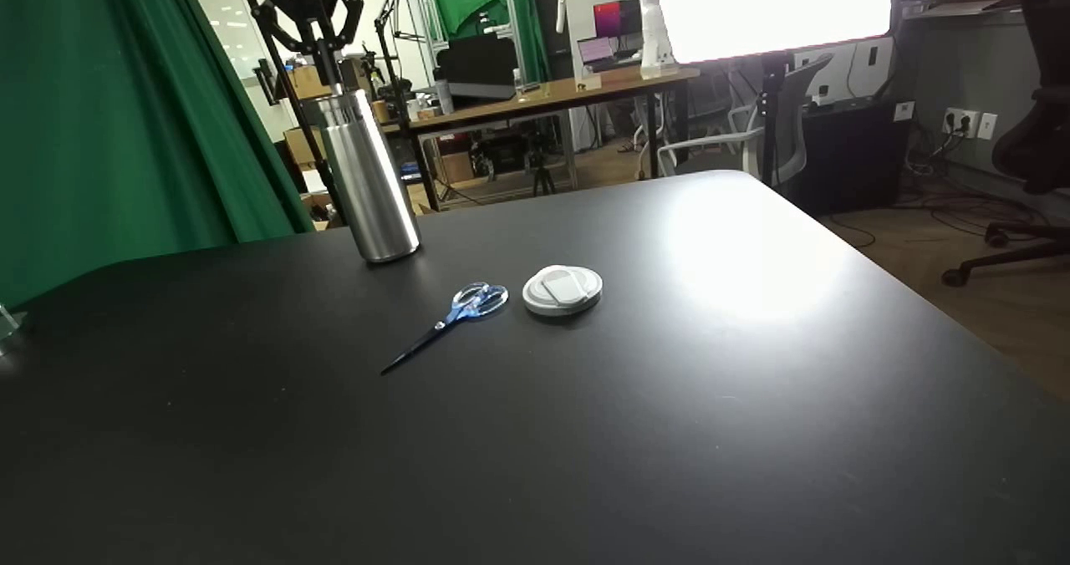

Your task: Use the brush to scrub inside the jar

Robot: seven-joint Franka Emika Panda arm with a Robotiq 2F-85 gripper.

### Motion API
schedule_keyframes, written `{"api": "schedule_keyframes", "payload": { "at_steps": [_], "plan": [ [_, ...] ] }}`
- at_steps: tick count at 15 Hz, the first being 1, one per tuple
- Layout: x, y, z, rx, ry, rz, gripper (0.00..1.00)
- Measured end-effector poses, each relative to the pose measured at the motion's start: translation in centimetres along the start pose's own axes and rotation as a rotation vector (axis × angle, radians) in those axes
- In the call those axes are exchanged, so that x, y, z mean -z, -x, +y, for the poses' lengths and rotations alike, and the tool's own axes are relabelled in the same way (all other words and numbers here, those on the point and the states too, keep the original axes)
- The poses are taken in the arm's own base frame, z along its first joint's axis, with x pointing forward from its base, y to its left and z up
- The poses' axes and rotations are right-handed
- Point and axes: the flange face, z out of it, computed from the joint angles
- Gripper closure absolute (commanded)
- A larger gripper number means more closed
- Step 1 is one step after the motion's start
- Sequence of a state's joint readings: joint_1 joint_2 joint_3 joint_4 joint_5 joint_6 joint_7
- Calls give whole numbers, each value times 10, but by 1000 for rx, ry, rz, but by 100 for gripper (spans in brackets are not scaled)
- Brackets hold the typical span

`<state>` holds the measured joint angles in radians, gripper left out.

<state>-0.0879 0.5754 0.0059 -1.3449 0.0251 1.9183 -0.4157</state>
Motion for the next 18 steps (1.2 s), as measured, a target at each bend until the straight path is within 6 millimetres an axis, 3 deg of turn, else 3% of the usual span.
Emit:
{"api": "schedule_keyframes", "payload": {
  "at_steps": [12, 18],
  "plan": [
    [-4, 3, 0, 2, -6, -33, 96],
    [7, 3, -1, 3, 0, -17, 96]
  ]
}}
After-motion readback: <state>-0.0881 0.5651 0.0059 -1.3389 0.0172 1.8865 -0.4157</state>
